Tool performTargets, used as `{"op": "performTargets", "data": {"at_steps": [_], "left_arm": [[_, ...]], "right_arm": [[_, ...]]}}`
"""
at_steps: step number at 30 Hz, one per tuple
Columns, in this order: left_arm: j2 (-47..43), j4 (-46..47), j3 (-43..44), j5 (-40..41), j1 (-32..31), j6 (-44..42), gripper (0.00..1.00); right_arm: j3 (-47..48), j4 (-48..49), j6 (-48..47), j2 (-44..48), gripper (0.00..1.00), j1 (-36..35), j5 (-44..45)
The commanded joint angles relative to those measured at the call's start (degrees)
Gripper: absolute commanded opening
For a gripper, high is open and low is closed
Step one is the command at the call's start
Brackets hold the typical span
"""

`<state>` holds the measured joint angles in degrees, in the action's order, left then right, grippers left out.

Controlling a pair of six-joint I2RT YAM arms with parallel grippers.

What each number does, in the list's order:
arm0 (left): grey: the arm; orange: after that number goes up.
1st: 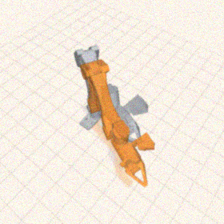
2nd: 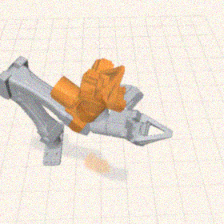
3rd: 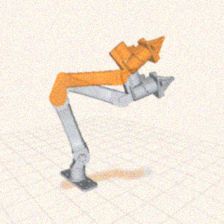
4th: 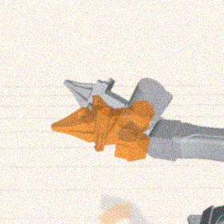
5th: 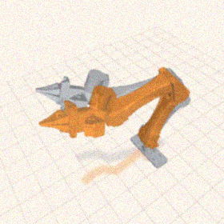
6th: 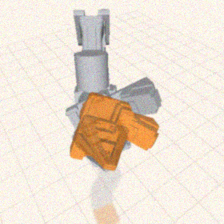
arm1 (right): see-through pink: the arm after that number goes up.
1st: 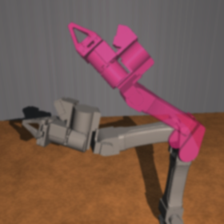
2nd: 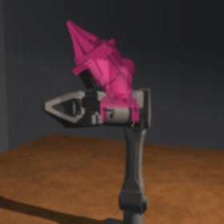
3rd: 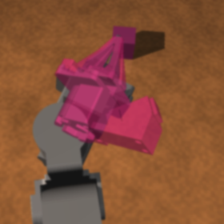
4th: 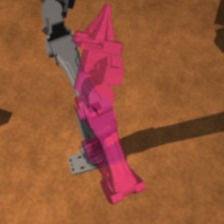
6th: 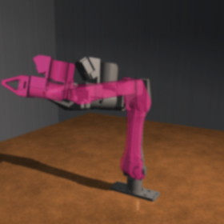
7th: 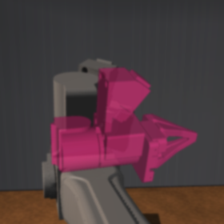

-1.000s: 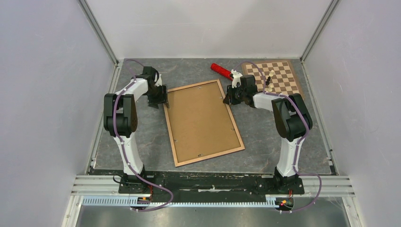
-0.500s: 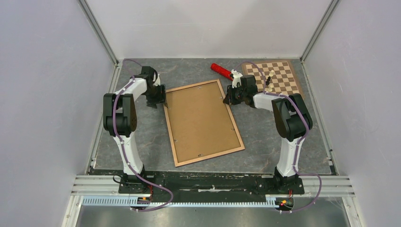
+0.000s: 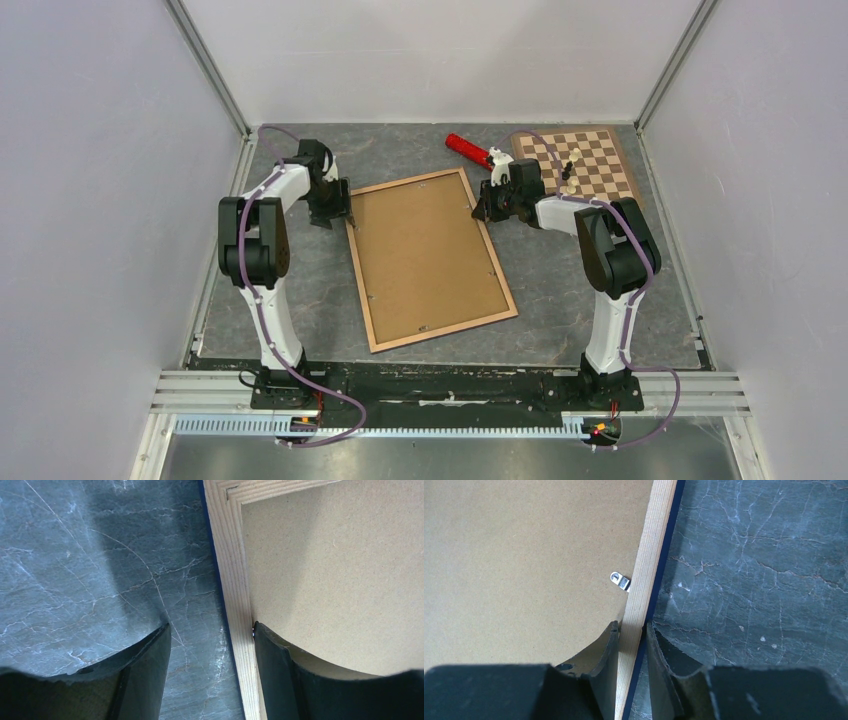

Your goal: Put the photo into the frame

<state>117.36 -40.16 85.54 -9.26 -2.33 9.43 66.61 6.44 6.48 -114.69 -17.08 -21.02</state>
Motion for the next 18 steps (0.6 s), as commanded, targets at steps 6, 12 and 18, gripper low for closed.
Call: {"op": "performTargets", "data": {"at_steps": [6, 12, 18], "left_arm": [[2.3, 0.8, 1.5, -0.9, -0.1, 2.0, 0.69], [2.6, 1.0, 1.6, -1.3, -0.2, 3.7, 0.69], [2.6, 0.8, 1.6, -2.3, -0.5, 5.9, 0.69]], "right_arm": [[-1.8, -3.4, -0.9, -1.7, 0.0, 0.0, 0.6], [-1.8, -3.4, -0.8, -1.7, 0.0, 0.0, 0.4], [-1.9, -3.4, -0.8, -1.6, 0.0, 0.1, 0.5]]}}
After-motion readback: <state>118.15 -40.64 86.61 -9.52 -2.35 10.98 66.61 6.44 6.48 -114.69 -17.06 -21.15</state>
